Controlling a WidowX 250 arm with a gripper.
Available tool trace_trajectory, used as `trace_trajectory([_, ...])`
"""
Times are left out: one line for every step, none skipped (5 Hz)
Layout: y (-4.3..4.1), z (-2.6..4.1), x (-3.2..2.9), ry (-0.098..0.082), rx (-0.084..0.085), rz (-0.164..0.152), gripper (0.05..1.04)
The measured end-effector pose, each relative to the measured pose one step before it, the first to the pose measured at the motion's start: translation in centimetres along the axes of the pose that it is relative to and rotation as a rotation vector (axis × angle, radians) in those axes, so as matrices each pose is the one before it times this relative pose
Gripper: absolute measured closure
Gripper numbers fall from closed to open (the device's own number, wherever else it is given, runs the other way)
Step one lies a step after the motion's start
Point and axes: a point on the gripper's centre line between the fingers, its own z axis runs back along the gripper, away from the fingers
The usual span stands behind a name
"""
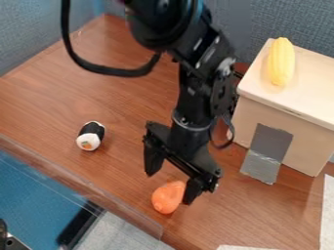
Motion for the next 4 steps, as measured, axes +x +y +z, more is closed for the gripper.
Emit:
trace_trajectory([-0.113,-1.001,0.033,0.0159,0.0053,-0.0076,0.084])
trace_trajectory([0.041,-1.292,-0.501,0.0515,0.0083,-0.0186,0.084])
trace_trajectory([0.010,-1.027,-0.292,0.0409,0.0063,-0.0029,0.139])
trace_trajectory([0.143,-0.011,-0.090,0.0092,-0.0155,-0.0004,0.415])
